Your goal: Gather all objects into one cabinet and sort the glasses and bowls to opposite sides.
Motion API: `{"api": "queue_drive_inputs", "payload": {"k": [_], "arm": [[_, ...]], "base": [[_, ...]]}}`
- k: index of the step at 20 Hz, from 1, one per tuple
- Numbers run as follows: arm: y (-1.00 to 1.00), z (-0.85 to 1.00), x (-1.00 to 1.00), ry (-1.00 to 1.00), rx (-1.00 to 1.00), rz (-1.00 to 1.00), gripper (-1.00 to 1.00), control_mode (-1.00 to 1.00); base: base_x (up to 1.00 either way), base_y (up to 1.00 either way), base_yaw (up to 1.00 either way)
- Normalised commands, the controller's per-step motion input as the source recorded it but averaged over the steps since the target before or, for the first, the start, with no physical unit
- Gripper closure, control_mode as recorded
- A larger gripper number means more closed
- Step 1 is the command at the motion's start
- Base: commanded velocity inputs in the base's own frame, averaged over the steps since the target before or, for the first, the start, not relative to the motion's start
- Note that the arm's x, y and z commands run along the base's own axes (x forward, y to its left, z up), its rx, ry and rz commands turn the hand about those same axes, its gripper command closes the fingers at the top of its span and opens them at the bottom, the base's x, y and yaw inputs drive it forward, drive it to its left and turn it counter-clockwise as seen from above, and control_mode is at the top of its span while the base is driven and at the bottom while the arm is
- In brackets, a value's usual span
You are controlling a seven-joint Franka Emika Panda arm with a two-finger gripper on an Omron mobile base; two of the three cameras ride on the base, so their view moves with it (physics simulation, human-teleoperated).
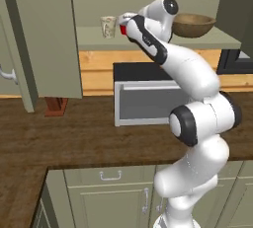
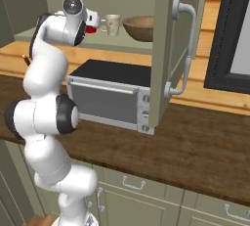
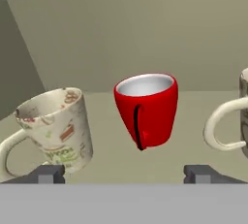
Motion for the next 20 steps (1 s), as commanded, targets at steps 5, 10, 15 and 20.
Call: {"api": "queue_drive_inputs", "payload": {"k": [5, 10, 15, 20], "arm": [[0.00, 0.03, -1.00, -0.10, 0.00, 0.00, -1.00, -1.00], [-0.01, 0.00, -1.00, -0.08, 0.00, -0.01, -1.00, -1.00], [-0.21, 0.00, -1.00, -0.07, 0.00, -0.08, -1.00, -1.00], [-0.37, 0.00, -0.99, -0.07, 0.00, -0.29, -1.00, -1.00]], "base": [[0.00, 0.00, 0.00], [0.00, 0.00, 0.00], [0.00, 0.00, 0.00], [0.00, 0.00, 0.00]]}}
